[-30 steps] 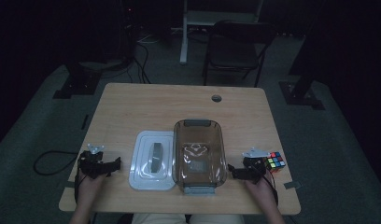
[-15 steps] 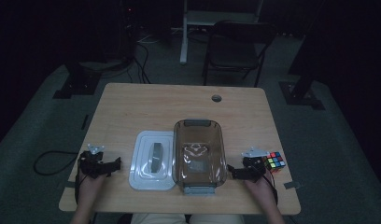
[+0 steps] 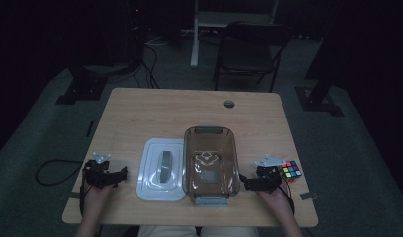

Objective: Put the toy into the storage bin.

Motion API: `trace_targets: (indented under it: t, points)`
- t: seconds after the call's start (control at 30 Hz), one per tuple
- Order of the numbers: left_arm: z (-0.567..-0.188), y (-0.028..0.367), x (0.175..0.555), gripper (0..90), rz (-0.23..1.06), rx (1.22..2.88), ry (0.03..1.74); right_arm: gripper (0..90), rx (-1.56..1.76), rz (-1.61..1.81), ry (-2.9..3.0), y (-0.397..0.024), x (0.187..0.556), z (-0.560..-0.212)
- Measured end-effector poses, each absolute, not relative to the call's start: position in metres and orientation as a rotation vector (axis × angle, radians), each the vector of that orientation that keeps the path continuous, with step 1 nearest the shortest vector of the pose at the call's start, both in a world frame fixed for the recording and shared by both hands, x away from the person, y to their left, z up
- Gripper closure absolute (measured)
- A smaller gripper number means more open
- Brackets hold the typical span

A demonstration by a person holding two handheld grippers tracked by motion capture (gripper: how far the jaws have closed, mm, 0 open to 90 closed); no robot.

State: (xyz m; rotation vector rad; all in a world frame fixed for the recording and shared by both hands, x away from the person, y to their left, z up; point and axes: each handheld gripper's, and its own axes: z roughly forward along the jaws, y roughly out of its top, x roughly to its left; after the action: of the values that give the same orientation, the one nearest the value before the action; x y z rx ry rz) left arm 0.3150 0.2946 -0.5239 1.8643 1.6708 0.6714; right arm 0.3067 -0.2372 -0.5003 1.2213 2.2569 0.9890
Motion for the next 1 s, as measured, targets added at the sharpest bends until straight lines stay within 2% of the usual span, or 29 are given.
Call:
trace_targets:
  t: [0.17,0.43,0.73,1.0]
  points:
    - [-0.524,0.295,0.315,0.6,0.671,1.864,1.671,13.8,1.200,1.103,2.153,-0.249,0.297,-0.478]
    - [-0.524,0.295,0.315,0.5,0.671,1.864,1.671,13.7,1.212,1.093,2.066,-0.266,0.289,-0.462]
    - [-0.524,0.295,0.315,0.5,0.670,1.865,1.669,11.9,1.296,1.085,1.904,-0.298,0.285,-0.452]
    - [-0.524,0.295,0.315,0.6,0.670,1.864,1.669,11.6,1.374,1.024,1.841,-0.325,0.286,-0.458]
